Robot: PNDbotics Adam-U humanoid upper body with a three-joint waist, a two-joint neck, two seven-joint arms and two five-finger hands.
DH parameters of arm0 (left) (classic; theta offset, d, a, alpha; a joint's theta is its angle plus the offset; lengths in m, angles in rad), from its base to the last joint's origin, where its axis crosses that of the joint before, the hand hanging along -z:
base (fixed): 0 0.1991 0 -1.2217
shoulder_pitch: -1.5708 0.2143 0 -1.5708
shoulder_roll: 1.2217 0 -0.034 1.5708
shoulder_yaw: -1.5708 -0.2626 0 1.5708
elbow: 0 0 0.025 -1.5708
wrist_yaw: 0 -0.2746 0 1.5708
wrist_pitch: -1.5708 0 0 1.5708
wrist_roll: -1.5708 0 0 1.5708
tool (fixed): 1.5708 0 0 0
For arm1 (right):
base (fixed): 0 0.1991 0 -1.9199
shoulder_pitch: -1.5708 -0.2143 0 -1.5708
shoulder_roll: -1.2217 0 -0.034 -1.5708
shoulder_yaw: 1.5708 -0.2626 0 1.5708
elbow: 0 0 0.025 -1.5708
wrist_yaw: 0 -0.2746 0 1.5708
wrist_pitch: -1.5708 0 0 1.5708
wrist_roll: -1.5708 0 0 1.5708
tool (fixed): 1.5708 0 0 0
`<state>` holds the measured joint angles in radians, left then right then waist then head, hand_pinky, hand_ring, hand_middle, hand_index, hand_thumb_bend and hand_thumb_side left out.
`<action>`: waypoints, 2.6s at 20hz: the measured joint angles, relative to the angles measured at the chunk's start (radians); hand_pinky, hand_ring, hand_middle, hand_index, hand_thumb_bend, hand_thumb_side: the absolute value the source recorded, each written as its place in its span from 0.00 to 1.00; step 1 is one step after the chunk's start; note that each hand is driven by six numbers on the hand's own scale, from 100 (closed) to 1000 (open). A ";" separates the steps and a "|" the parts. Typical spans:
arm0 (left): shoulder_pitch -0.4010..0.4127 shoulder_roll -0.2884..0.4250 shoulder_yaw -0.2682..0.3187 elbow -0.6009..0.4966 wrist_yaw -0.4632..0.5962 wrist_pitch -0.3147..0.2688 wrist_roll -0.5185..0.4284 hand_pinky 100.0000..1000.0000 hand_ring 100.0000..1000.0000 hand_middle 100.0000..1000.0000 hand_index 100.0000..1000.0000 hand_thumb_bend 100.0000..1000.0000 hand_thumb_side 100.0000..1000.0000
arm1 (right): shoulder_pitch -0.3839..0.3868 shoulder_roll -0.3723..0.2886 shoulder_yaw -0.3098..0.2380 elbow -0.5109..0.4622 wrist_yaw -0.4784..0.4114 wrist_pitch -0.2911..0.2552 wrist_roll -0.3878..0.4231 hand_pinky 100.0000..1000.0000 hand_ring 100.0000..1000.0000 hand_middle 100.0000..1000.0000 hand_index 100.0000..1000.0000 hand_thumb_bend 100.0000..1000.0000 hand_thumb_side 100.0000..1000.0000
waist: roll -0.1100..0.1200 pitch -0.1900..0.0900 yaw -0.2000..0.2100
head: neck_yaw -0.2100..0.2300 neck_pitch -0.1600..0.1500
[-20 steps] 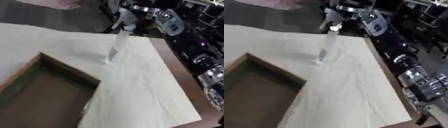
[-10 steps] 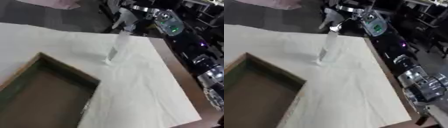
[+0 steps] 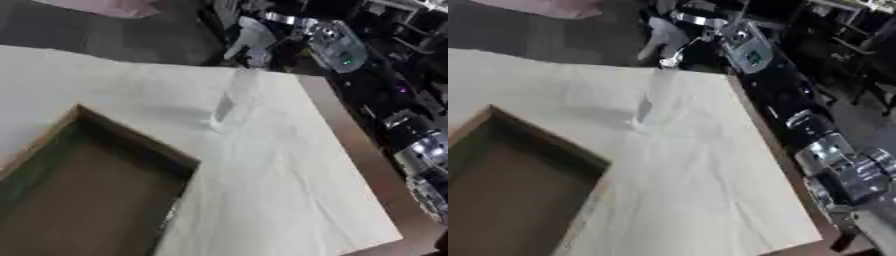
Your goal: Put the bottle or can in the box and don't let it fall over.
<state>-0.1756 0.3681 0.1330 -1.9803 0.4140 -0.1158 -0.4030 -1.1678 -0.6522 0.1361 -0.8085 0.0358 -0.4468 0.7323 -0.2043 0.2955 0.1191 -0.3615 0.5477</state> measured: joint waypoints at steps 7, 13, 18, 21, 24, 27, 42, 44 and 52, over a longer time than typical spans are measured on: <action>-0.003 0.000 0.000 0.000 0.005 0.002 -0.002 0.54 0.72 0.61 0.88 0.02 0.75 | 0.007 -0.001 0.000 0.000 -0.017 -0.001 -0.001 0.00 0.85 0.24 0.42 0.15 0.02 | -0.001 0.002 -0.001 | -0.001 0.000; -0.009 0.000 0.000 0.000 0.012 0.003 -0.002 0.54 0.72 0.61 0.88 0.02 0.75 | 0.007 -0.001 0.000 0.000 -0.036 -0.007 -0.007 0.00 0.78 0.13 0.29 0.10 0.09 | -0.001 0.003 -0.001 | -0.001 0.000; -0.009 0.000 0.000 0.000 0.016 0.006 -0.005 0.54 0.72 0.60 0.88 0.02 0.75 | 0.012 -0.001 0.001 -0.003 -0.045 -0.020 -0.020 0.00 0.72 0.06 0.20 0.05 0.12 | -0.001 0.003 -0.002 | -0.002 0.000; -0.009 0.000 0.000 0.000 0.018 0.007 -0.005 0.54 0.72 0.60 0.88 0.02 0.75 | 0.013 -0.001 0.003 -0.004 -0.051 -0.024 -0.024 0.00 0.71 0.05 0.18 0.05 0.13 | -0.001 0.003 -0.002 | -0.005 0.000; -0.009 0.000 0.000 0.000 0.018 0.008 -0.005 0.54 0.72 0.60 0.87 0.02 0.75 | 0.014 -0.001 0.006 -0.010 -0.057 -0.026 -0.026 0.00 0.70 0.04 0.18 0.04 0.13 | -0.001 0.003 -0.002 | -0.006 0.000; -0.009 0.000 0.000 0.000 0.018 0.009 -0.004 0.54 0.72 0.60 0.87 0.02 0.75 | 0.015 -0.003 0.006 -0.012 -0.063 -0.027 -0.027 0.00 0.70 0.04 0.17 0.04 0.14 | -0.001 0.001 -0.005 | -0.007 0.004; 0.008 0.001 0.000 0.000 0.054 0.023 0.014 0.55 0.73 0.60 0.87 0.02 0.72 | -0.006 -0.021 0.013 -0.016 -0.075 -0.042 -0.042 0.00 0.69 0.03 0.15 0.05 0.18 | -0.006 -0.087 -0.029 | -0.003 0.071; 0.008 0.002 0.000 0.000 0.065 0.023 0.016 0.55 0.73 0.60 0.87 0.02 0.72 | -0.012 -0.021 0.017 -0.016 -0.075 -0.041 -0.041 0.00 0.69 0.03 0.15 0.05 0.18 | -0.003 -0.093 -0.029 | -0.001 0.080; -0.016 0.008 -0.001 0.000 0.116 0.032 0.030 0.56 0.73 0.61 0.87 0.02 0.70 | -0.029 -0.021 0.020 -0.017 -0.085 -0.025 -0.025 0.00 0.70 0.04 0.15 0.03 0.17 | 0.005 -0.150 -0.014 | 0.003 0.103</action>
<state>-0.1917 0.3758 0.1324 -1.9803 0.5304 -0.0837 -0.3728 -1.1965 -0.6730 0.1564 -0.8255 -0.0490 -0.4722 0.7069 -0.1989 0.1451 0.1051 -0.3587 0.6512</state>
